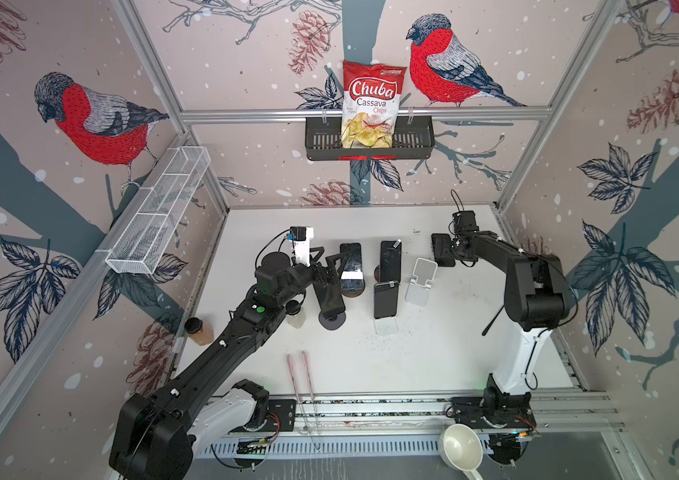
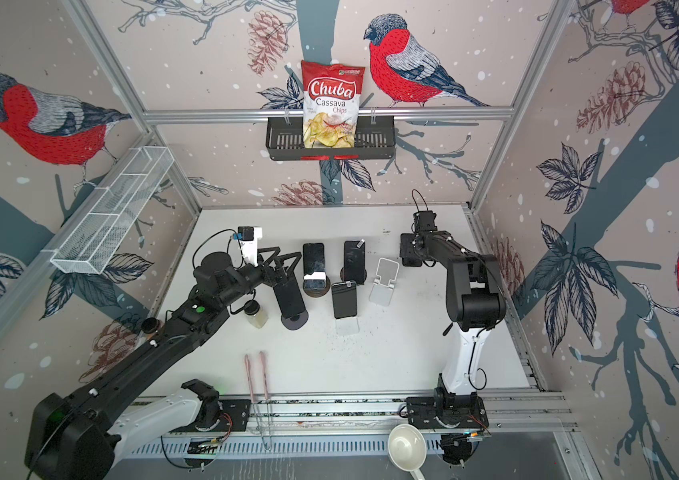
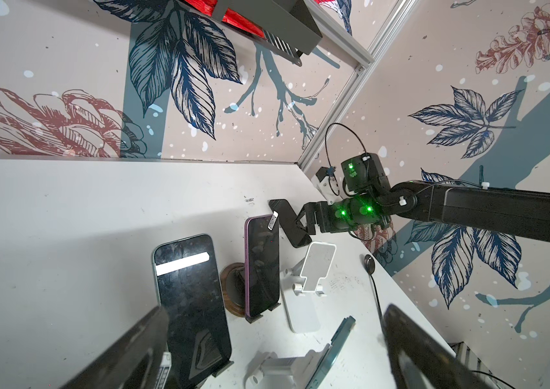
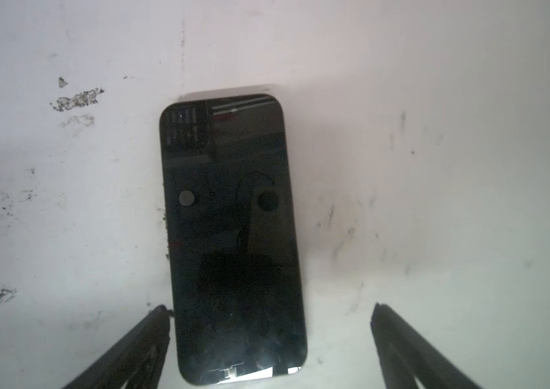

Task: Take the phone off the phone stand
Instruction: 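Lower the black phone flat onto the table and open the right gripper, then raise the right gripper away from the placed phone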

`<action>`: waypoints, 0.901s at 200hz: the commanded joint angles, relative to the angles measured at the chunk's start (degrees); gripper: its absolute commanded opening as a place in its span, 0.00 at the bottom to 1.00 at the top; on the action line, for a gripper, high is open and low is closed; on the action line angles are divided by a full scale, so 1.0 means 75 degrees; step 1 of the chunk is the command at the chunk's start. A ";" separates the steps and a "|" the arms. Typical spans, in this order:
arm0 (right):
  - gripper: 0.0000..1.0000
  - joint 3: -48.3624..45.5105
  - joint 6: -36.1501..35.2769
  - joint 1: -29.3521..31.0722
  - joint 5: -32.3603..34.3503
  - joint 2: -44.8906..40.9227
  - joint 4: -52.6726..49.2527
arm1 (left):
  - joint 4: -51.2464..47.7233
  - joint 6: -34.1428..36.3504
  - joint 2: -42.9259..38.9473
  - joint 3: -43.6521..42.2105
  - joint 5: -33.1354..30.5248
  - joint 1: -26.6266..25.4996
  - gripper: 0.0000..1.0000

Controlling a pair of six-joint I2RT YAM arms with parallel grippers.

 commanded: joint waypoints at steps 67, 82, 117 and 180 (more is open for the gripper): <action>0.97 -0.1807 0.1442 -0.0038 0.0746 -0.2424 0.0409 | -0.0039 -0.0012 0.0078 0.0112 0.0249 0.0001 0.98; 0.97 -0.2188 0.1549 -0.0038 0.0733 -0.2997 0.0454 | -0.0088 0.0050 0.0116 0.0167 0.0430 -0.0002 0.98; 0.99 -0.2588 0.1597 0.0179 0.0617 -0.4011 0.0106 | -0.0554 0.0322 0.0353 0.0480 0.0800 -0.0002 0.98; 0.99 -0.2962 0.1854 0.1381 0.0563 -0.5330 -0.0343 | -0.1529 0.0843 0.0479 0.0814 0.1158 -0.0585 0.98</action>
